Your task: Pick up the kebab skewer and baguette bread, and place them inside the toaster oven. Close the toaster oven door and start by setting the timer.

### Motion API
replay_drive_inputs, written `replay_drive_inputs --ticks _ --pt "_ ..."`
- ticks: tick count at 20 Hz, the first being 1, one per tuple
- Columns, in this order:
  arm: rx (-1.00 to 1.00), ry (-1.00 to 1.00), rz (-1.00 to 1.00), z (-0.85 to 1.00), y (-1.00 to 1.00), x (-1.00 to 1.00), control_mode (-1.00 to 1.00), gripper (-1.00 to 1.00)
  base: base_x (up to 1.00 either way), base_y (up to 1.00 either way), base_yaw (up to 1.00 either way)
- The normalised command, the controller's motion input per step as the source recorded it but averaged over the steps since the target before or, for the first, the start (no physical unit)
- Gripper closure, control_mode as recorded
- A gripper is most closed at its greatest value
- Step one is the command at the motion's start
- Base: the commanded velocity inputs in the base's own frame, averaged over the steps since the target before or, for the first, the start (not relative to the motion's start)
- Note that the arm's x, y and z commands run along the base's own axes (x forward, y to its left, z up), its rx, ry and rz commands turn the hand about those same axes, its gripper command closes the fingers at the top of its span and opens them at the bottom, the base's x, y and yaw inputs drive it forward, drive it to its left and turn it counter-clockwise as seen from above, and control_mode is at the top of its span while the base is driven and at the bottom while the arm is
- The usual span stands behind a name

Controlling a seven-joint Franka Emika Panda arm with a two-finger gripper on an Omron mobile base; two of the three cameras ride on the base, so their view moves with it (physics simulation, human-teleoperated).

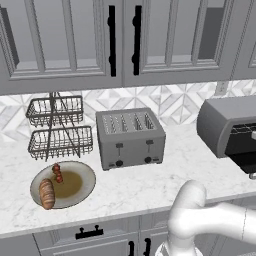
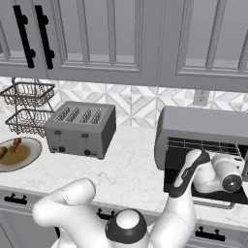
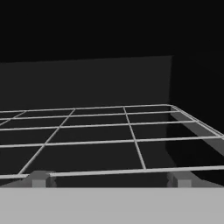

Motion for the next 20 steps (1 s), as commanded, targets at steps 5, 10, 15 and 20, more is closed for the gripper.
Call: replay_drive_inputs --ticks 5,10,15,20 --pt "0.01 -0.01 0.00 0.02 0.00 0.00 -1.00 -1.00 0.00 0.00 0.00" --pt "0.00 -0.01 0.00 0.01 -0.01 -0.20 -1.00 -1.00 0.00 0.00 0.00" --pt "0.00 0.00 0.00 0.16 0.00 -0.26 -1.00 -1.00 0.00 0.00 0.00" --pt "0.00 0.00 0.00 0.28 0.07 0.01 -1.00 -1.00 0.00 0.00 0.00"
